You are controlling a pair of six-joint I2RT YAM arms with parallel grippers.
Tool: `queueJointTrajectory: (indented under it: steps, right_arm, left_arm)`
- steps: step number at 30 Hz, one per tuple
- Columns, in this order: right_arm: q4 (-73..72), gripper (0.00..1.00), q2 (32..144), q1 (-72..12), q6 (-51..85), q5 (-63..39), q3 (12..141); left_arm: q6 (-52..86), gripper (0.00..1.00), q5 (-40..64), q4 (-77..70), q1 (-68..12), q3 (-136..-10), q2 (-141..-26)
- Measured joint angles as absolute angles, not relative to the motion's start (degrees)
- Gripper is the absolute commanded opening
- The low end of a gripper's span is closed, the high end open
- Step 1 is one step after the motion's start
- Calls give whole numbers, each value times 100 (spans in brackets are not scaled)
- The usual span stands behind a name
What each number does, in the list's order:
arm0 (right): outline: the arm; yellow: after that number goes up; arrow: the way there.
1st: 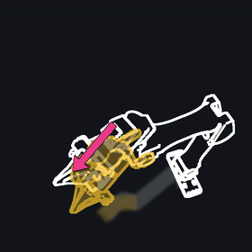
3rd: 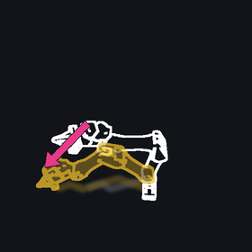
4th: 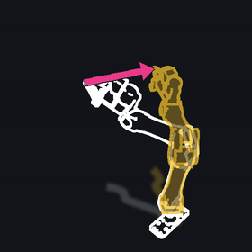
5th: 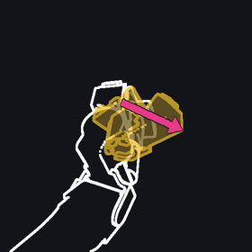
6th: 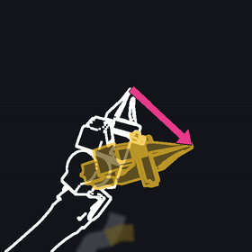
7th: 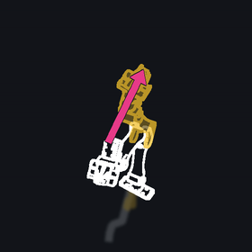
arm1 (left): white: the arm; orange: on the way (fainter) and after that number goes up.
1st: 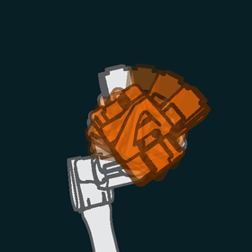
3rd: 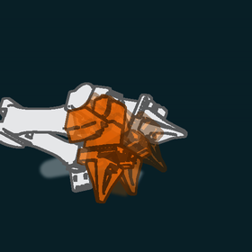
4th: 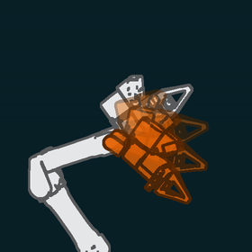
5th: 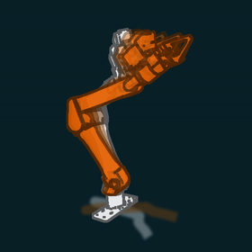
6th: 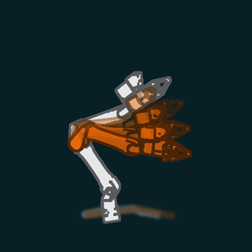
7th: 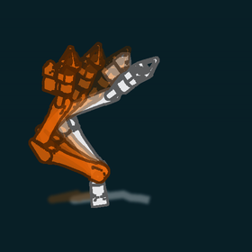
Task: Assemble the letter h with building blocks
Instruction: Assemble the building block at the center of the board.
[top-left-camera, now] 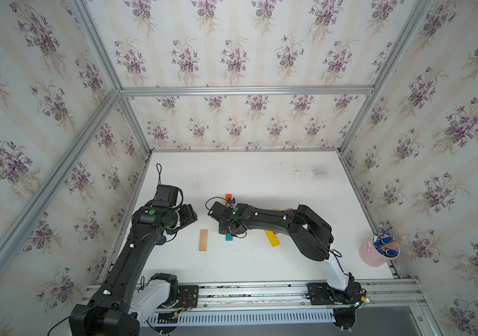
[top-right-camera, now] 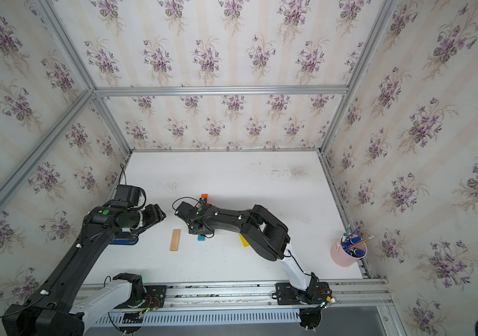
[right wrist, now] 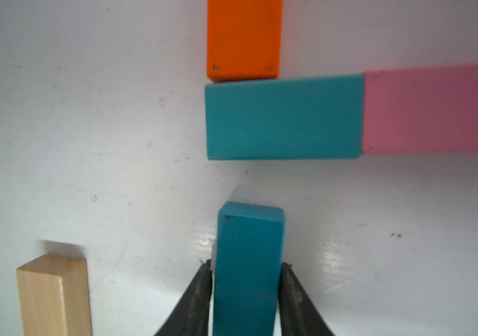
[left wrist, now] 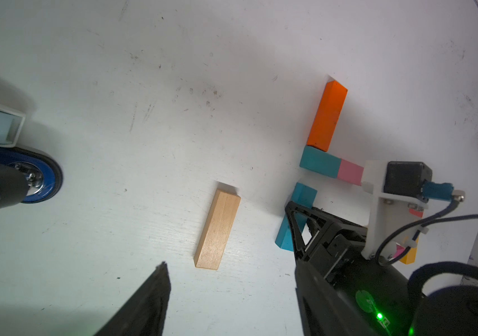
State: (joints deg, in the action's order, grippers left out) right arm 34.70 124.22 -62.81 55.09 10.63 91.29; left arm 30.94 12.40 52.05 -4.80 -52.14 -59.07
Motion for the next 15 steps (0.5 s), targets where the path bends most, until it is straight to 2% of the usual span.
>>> queueJointTrajectory:
  steps: [15]
  right_arm:
    - [3461,37,12562,-6184,5380,1050,9319]
  left_arm:
    - [3072,70,1264,5135,-480,-5151,-5909]
